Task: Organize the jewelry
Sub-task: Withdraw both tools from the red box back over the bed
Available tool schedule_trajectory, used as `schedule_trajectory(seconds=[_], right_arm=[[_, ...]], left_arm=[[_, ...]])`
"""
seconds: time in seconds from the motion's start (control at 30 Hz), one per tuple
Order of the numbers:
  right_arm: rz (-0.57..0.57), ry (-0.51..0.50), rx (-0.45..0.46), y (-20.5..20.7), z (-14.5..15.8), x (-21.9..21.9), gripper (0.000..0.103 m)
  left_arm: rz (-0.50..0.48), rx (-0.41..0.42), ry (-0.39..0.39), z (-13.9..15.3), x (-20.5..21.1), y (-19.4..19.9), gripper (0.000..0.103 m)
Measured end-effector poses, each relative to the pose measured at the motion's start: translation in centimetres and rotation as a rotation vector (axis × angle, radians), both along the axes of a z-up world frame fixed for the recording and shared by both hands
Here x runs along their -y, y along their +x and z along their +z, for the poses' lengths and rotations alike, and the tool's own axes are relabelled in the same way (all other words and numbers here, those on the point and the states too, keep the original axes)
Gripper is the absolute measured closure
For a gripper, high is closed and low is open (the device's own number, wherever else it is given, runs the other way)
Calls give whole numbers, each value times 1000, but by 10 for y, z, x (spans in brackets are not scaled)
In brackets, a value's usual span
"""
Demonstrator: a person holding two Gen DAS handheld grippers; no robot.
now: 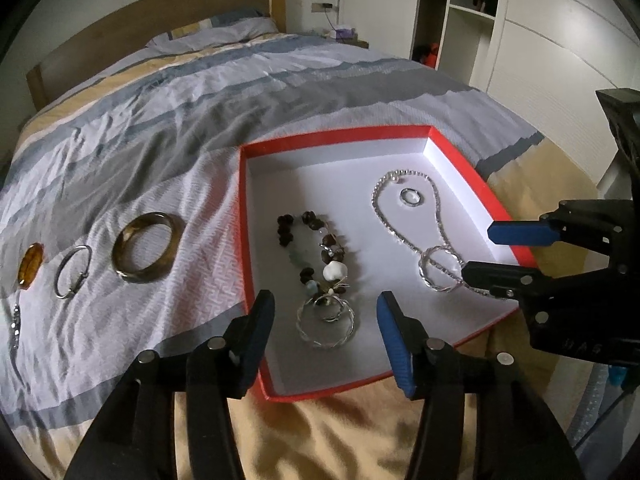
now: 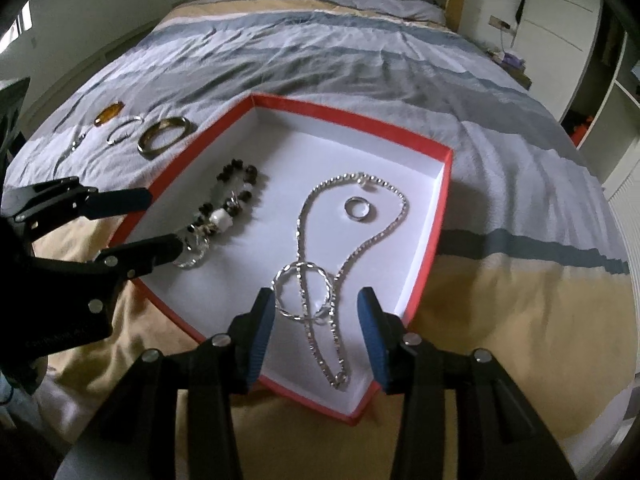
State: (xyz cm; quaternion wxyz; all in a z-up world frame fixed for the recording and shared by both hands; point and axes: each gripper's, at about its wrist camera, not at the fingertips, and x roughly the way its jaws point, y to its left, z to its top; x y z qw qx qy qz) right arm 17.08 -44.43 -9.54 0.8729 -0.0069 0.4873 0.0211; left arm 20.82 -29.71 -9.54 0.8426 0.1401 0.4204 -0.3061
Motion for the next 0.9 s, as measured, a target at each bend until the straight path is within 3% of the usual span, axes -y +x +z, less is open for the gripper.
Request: schedule_trajectory(seconds=[0.27, 0.9], right_arm=[[-17, 25, 21, -12, 15, -14, 62], [-15, 58, 52, -42, 42, -63, 62]], left_arm=[[37, 24, 17, 17, -15, -11, 41], [143, 66, 17, 56, -78, -42, 38]])
